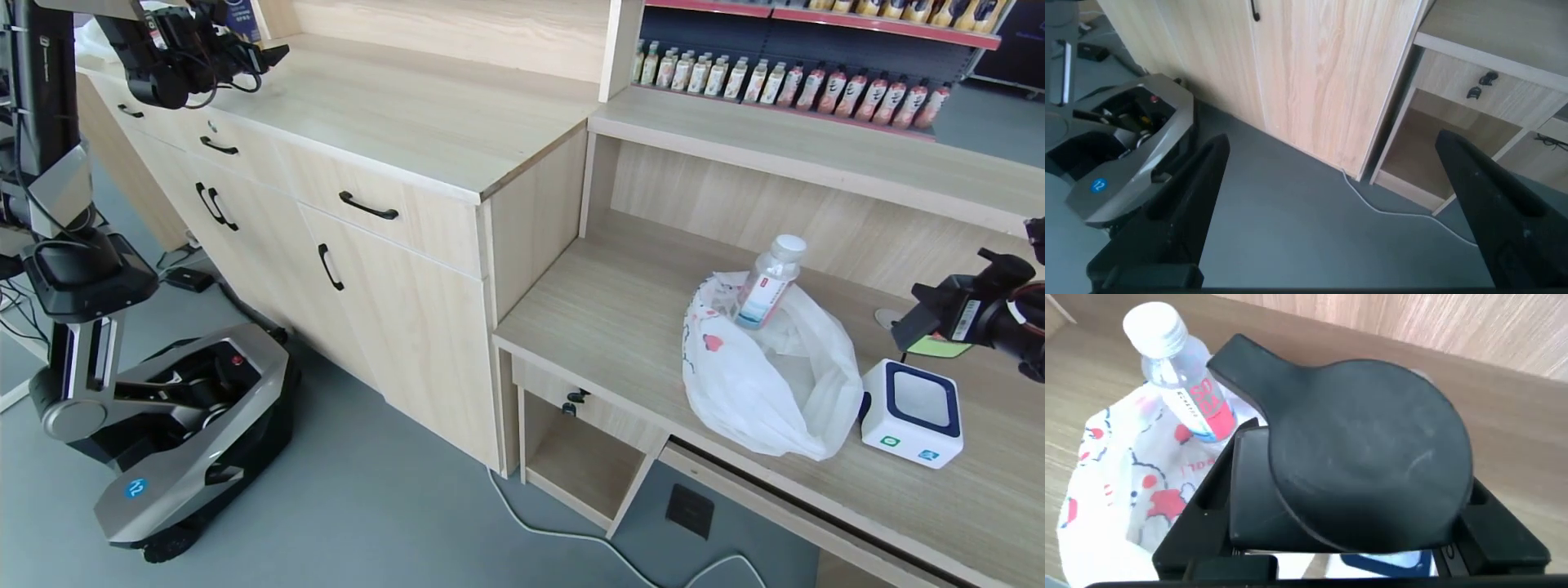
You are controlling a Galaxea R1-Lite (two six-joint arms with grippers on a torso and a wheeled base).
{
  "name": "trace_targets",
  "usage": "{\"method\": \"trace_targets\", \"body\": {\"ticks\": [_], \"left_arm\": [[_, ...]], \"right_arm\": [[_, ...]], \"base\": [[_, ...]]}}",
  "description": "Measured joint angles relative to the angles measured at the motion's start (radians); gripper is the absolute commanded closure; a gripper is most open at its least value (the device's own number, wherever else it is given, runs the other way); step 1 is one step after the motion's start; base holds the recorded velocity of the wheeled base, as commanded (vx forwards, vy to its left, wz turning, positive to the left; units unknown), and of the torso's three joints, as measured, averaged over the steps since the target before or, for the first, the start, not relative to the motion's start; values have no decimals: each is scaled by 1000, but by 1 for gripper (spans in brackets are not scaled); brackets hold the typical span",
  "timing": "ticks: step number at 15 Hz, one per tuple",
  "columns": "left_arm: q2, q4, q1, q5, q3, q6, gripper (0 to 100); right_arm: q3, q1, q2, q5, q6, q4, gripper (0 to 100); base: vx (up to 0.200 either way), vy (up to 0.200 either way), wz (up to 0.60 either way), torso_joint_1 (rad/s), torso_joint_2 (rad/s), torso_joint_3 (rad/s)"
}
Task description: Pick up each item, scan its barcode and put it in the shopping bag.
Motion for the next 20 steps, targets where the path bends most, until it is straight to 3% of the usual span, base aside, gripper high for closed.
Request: {"method": "trace_targets", "body": {"ticks": [5, 10, 20], "left_arm": [[0, 0, 0, 0, 0, 0, 0], [0, 0, 0, 0, 0, 0, 0], [0, 0, 0, 0, 0, 0, 0]], "right_arm": [[-6, 15, 30, 2, 342, 31, 100], [-75, 19, 52, 0, 639, 178, 100], [-150, -3, 119, -7, 860, 208, 100]], "base": [[0, 0, 0, 0, 0, 0], [0, 0, 0, 0, 0, 0], [0, 0, 0, 0, 0, 0]]}}
